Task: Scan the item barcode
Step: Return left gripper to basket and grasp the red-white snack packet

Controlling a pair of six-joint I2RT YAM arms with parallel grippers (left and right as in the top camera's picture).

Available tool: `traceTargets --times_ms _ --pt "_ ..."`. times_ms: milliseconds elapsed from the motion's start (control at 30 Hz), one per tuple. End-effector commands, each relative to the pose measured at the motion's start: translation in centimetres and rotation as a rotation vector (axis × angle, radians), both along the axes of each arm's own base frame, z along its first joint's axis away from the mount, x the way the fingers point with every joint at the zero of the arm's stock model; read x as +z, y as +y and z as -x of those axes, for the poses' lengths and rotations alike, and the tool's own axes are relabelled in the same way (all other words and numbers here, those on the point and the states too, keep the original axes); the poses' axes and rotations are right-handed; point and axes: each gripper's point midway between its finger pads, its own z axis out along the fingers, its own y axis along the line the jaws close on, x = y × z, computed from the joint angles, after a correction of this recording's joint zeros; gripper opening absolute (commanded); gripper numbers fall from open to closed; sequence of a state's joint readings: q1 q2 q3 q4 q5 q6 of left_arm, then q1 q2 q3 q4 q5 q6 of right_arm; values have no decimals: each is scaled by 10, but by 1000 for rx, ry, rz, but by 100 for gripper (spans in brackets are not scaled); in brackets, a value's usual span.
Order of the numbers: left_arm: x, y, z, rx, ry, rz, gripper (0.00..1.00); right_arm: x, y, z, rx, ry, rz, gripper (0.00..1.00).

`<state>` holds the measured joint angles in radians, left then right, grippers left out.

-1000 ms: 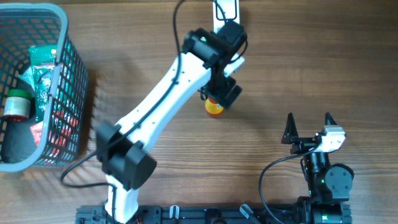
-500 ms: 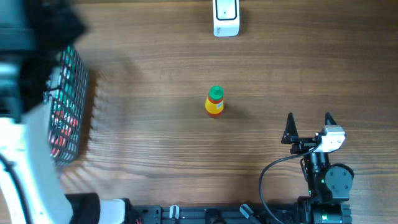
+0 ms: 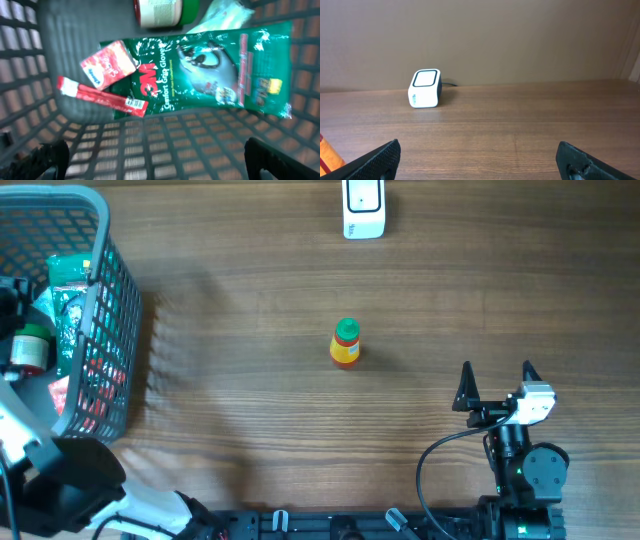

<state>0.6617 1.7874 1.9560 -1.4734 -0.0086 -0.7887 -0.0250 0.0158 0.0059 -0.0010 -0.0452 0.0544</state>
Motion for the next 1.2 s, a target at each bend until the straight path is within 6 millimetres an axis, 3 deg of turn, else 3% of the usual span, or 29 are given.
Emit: traceTargets --times_ms 0,167,500,633,767,1167 --pt "-42 1 0 85 25 79 100 1 3 0 18 -3 9 100" --pt "-106 10 0 114 76 73 100 1 3 0 18 -3 9 100" --pt "-159 21 -4 119 45 4 100 1 3 0 18 -3 8 100" --pt "-167 20 0 162 49 14 100 1 3 0 18 -3 8 100" --pt "-165 25 -4 172 25 -1 100 1 3 0 18 -3 8 100" --pt "-165 42 11 212 89 -87 100 0 3 0 18 -3 9 99"
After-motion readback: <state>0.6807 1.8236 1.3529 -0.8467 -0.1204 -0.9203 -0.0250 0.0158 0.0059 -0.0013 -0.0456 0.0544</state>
